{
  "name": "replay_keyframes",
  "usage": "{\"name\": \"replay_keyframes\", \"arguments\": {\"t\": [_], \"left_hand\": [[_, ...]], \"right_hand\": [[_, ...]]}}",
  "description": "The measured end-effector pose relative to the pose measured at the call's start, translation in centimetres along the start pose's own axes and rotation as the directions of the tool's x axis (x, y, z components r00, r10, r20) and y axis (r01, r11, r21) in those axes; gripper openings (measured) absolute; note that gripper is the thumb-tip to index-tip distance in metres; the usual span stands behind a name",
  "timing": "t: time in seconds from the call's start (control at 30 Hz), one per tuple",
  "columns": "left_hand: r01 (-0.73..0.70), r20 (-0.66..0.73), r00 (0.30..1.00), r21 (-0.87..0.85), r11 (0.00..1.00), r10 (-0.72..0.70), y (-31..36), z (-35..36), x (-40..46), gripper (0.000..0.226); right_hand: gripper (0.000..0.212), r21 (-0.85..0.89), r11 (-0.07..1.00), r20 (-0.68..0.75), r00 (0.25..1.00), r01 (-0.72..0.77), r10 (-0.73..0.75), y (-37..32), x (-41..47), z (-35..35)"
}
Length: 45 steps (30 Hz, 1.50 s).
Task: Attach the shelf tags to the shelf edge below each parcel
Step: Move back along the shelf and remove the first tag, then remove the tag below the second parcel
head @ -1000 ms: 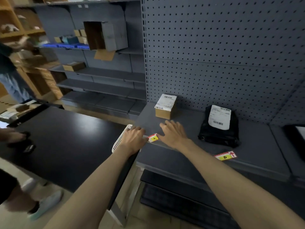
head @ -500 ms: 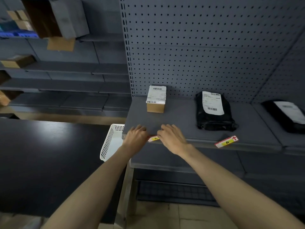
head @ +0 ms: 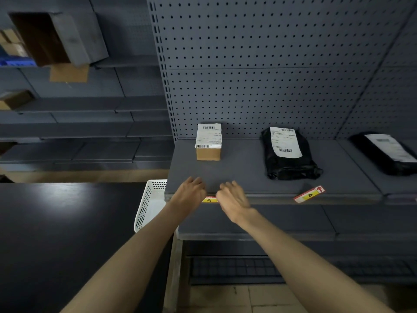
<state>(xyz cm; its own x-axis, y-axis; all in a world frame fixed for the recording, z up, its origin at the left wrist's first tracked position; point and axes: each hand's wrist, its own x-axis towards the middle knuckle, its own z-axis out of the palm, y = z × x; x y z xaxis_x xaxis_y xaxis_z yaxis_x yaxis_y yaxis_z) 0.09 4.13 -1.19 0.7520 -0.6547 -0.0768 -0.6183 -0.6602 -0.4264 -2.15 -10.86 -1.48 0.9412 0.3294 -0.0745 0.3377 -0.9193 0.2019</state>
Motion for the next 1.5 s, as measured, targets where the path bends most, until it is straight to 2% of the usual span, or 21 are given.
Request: {"name": "replay_keyframes", "arguments": {"t": [0.07,0.13,0.23,0.33,0.53,0.63,0.73,0.83,1.03,1.23,1.5], "left_hand": [[-0.009,-0.036,0.999,0.011,1.0,0.01,0.0,-0.5,-0.2,0.019],[-0.01,-0.011,1.0,0.016,1.0,0.01,0.1,0.1,0.0,0.026],[0.019,0.013,1.0,0.02,1.0,-0.019,0.0,0.7,0.3,0.028],[0.049,0.016,0.999,-0.012,0.999,-0.049,0.2,0.6,0.0,0.022],[0.145,0.014,0.989,-0.095,0.985,-0.144,0.7,0.7,-0.2,0.013],[0.171,-0.027,0.984,-0.145,0.974,-0.177,0.9,-0.1,-0.1,0.012],[0.191,-0.098,0.972,-0.199,0.961,-0.214,2.2,-1.9,0.7,0.007],[0.153,-0.187,0.958,-0.307,0.939,-0.218,4.8,-3.9,2.7,0.005],[0.098,-0.298,0.935,-0.309,0.946,-0.194,10.8,-7.4,8.4,0.02],[0.142,-0.265,0.929,-0.392,0.909,-0.259,17.0,-9.7,13.9,0.022],[0.211,-0.147,0.946,-0.399,0.892,-0.289,21.7,-10.1,17.4,0.014]], "right_hand": [[0.023,-0.025,1.0,0.0,1.0,0.006,-0.006,-0.3,0.0,0.2],[0.023,-0.02,1.0,-0.037,0.999,0.005,-0.006,-0.3,-0.3,0.6],[0.042,0.019,1.0,-0.135,0.991,0.006,-0.003,0.2,-0.7,1.4],[0.047,-0.015,0.999,-0.115,0.993,0.033,-0.034,0.6,-1.3,1.5],[0.028,-0.045,0.998,-0.036,0.999,0.039,-0.041,0.3,-1.2,0.9],[0.021,0.051,0.999,-0.104,0.995,0.004,0.001,1.4,-1.8,1.0],[0.017,0.117,0.992,-0.199,0.978,-0.038,0.061,4.2,-3.2,1.2],[0.015,0.06,0.993,-0.221,0.969,-0.1,0.111,8.7,-5.0,1.2],[0.02,0.0,0.987,-0.265,0.952,-0.161,0.155,18.0,-8.4,1.3],[0.024,0.04,0.992,-0.257,0.958,-0.124,0.13,24.5,-11.5,2.8],[0.014,0.136,0.989,-0.204,0.976,-0.053,0.08,27.5,-12.4,5.2]]}}
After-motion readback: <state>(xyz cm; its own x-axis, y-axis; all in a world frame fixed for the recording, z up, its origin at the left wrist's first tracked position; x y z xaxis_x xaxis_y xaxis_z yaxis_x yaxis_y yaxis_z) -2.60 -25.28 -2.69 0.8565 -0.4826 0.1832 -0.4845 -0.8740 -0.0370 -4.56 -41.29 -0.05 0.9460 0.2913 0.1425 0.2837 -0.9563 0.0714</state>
